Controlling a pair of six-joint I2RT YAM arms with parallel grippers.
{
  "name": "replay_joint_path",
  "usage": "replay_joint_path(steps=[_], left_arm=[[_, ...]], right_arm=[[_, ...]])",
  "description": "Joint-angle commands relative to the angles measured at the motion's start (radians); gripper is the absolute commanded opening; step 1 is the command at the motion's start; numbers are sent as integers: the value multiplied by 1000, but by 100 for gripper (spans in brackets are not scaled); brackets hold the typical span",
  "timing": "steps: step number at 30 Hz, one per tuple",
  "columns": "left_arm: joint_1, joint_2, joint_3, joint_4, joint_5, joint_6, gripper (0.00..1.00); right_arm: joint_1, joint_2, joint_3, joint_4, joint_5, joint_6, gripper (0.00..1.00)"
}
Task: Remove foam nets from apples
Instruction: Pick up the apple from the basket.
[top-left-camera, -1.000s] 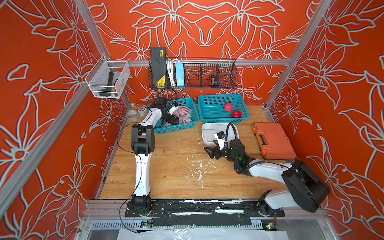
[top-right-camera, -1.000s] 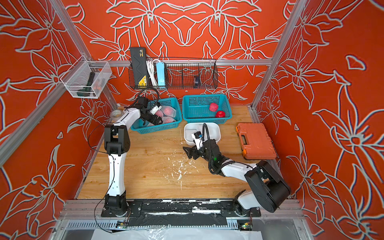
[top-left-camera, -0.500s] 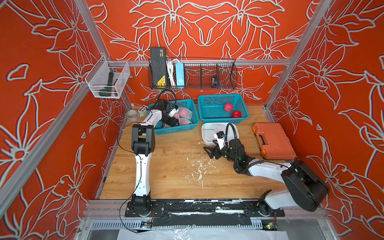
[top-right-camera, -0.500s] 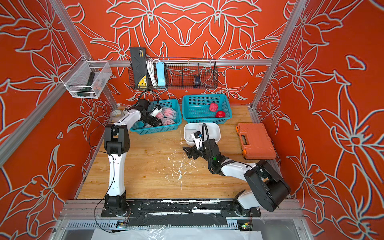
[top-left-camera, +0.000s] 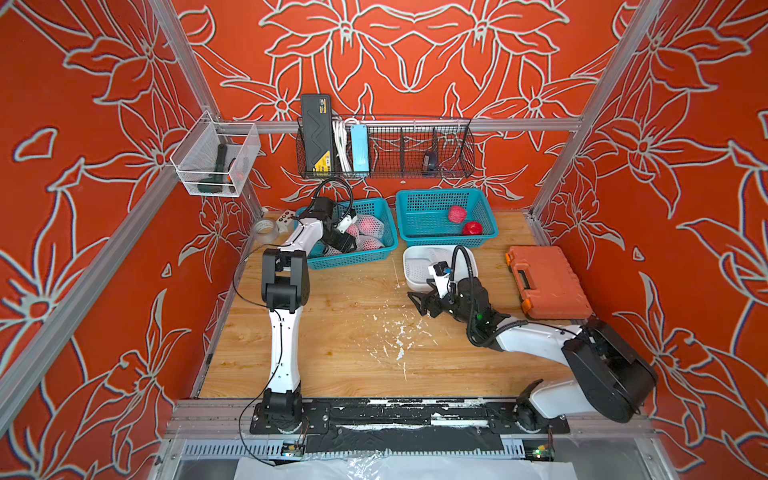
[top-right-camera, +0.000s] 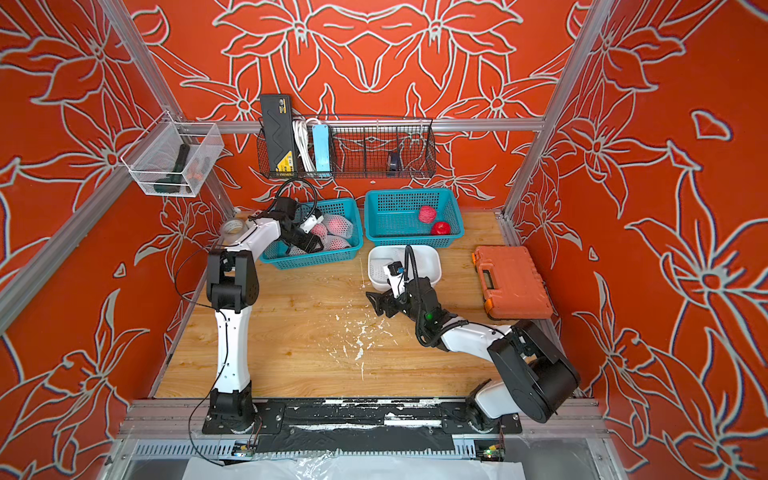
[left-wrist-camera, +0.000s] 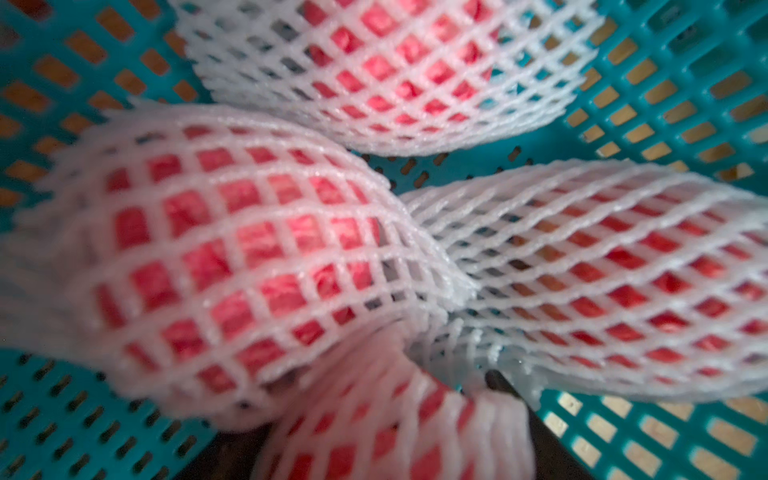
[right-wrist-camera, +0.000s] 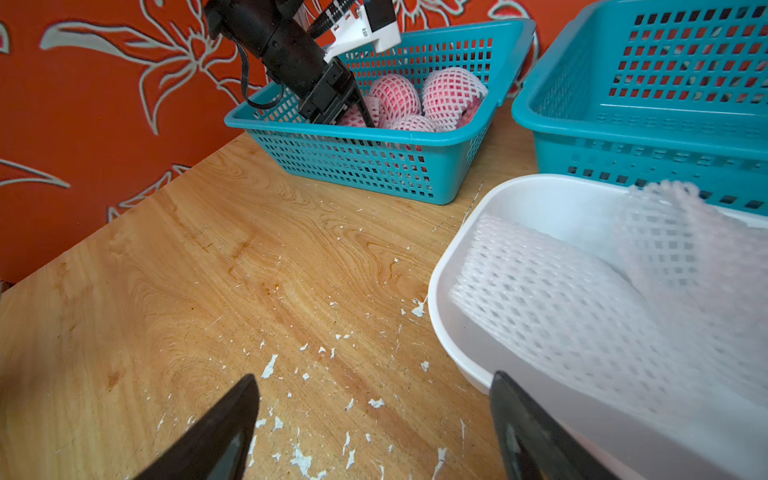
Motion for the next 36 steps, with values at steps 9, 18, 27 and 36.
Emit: replay_joint_path(steps=[9, 18, 27, 36], left_arm=[[-10, -119, -12, -4, 33, -20, 61], [-22, -216, -33, 42, 28, -85, 57], [-69, -387, -149, 145, 100, -181, 57], [-95, -719, -702, 715, 181, -405, 60]], right_arm=[[4, -15, 24, -21, 59, 6, 87], [4, -24, 22, -26, 73, 4, 87], [4, -57, 8, -32, 101, 1, 87], [4, -100, -8, -44, 133, -4, 87]])
